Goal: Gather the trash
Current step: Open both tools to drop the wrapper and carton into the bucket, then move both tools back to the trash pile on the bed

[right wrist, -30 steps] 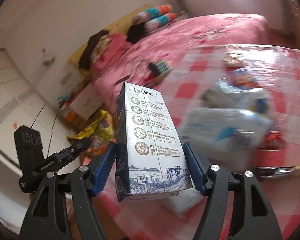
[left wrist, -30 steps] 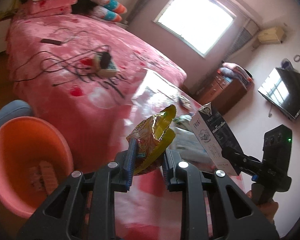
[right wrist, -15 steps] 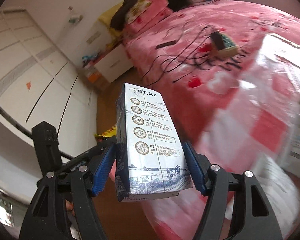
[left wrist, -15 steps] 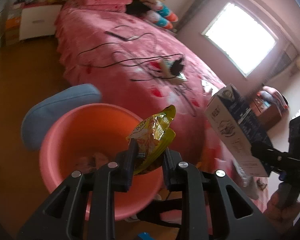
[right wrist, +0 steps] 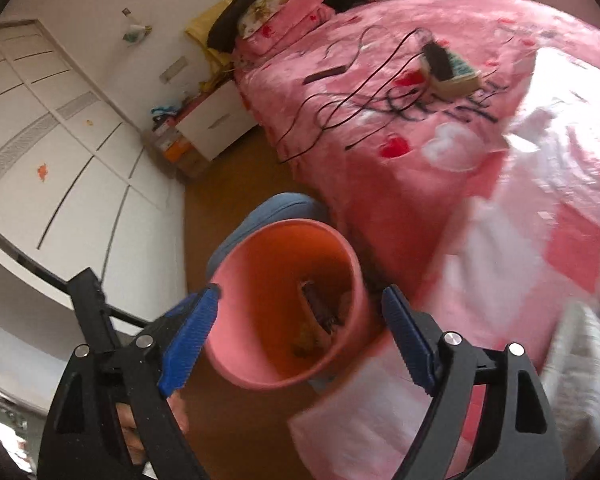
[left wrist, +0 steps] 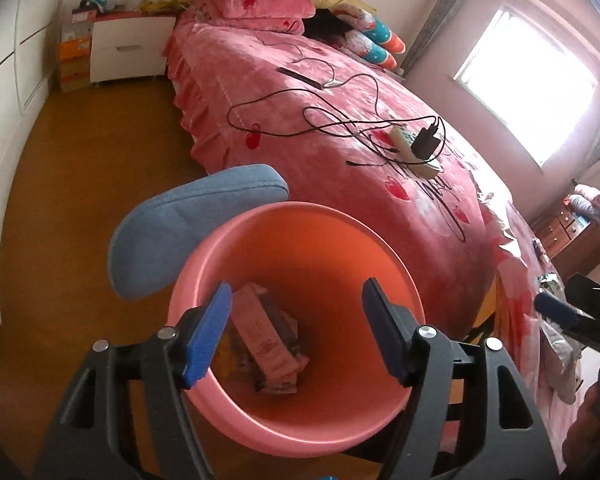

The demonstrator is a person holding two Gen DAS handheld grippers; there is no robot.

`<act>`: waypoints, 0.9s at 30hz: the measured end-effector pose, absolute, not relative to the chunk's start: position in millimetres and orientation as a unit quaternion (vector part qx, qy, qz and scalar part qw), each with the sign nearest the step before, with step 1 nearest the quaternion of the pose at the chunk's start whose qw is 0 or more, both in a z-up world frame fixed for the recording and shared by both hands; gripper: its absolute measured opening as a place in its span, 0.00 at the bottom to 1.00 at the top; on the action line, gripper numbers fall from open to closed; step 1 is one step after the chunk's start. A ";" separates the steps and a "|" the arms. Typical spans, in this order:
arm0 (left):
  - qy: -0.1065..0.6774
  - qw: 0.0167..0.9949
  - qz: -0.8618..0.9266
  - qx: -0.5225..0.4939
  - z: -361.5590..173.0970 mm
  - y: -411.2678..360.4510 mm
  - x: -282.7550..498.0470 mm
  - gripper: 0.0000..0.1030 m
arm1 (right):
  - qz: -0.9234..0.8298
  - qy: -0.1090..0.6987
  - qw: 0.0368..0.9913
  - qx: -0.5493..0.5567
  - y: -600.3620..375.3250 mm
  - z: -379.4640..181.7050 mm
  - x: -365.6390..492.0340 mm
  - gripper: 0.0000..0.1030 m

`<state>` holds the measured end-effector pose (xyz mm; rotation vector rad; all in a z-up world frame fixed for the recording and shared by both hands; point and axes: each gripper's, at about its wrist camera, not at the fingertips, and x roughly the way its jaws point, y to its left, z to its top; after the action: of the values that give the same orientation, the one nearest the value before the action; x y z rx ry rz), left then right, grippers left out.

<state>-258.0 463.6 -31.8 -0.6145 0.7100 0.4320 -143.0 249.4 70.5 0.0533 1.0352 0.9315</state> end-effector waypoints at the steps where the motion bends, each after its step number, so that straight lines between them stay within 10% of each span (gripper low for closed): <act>1: 0.340 0.870 0.205 -0.292 -31.7 461.9 -257.8 0.68 | 0.422 0.467 0.777 0.016 242.1 73.9 -145.5 0.81; 27: 0.359 0.903 0.077 -0.224 15.7 335.1 -216.1 0.71 | 0.347 0.395 0.850 0.006 120.1 84.4 -169.6 0.87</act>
<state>-216.1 335.1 15.7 -0.4637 0.7433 0.1586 -169.6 120.1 84.4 0.0125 0.8322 0.7319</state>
